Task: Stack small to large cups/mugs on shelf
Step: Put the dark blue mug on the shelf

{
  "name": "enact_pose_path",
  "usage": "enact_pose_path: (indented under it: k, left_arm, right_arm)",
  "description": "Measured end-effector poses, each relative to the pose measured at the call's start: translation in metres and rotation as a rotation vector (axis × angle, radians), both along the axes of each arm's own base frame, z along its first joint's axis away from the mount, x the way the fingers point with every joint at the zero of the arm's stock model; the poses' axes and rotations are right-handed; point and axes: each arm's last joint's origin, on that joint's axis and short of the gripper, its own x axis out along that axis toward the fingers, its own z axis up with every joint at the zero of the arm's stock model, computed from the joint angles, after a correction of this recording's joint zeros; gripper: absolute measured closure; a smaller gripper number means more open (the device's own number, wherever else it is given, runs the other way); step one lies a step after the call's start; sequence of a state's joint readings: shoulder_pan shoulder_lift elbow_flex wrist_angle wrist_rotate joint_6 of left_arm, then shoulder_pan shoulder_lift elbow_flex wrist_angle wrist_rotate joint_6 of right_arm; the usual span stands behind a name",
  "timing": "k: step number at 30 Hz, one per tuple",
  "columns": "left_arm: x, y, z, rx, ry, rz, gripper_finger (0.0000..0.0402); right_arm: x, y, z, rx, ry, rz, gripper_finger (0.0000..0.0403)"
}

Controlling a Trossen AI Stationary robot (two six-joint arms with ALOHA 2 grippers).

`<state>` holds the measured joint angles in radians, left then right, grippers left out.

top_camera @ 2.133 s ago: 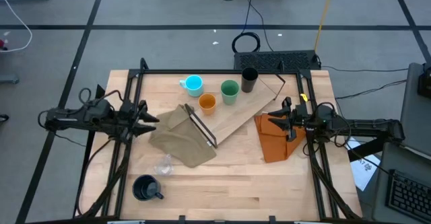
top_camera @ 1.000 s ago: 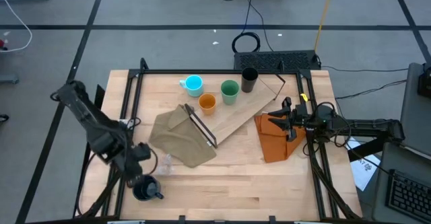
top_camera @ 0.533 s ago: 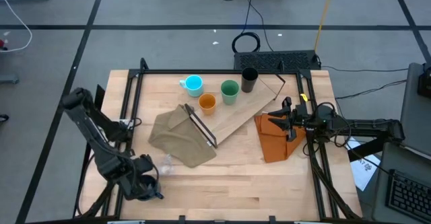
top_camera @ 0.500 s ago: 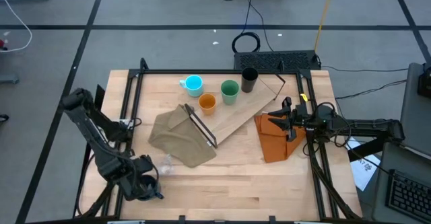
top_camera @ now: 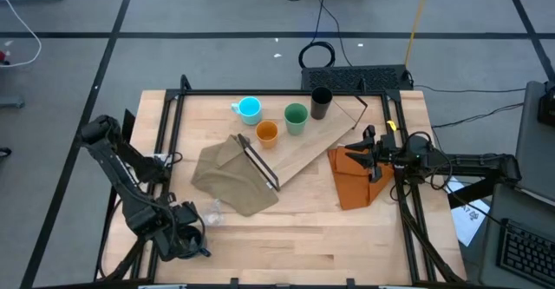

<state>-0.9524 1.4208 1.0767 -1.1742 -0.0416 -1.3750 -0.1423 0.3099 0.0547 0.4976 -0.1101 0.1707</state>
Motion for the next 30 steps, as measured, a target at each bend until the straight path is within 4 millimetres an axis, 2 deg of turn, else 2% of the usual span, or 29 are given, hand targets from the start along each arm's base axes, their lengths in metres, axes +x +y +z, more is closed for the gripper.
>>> enact_pose_path:
  k: [16, 30]
  left_arm:
    - [0.001, 0.001, 0.0, 0.046, -0.053, -0.084, 0.0231]
    - [0.0, 0.002, -0.013, 0.04, -0.046, -0.115, 0.0232]
  right_arm:
    - [0.0, 0.0, 0.0, -0.003, 0.0, -0.001, 0.0307]
    - [0.0, 0.0, 0.0, -0.003, 0.0, 0.0, 0.0307]
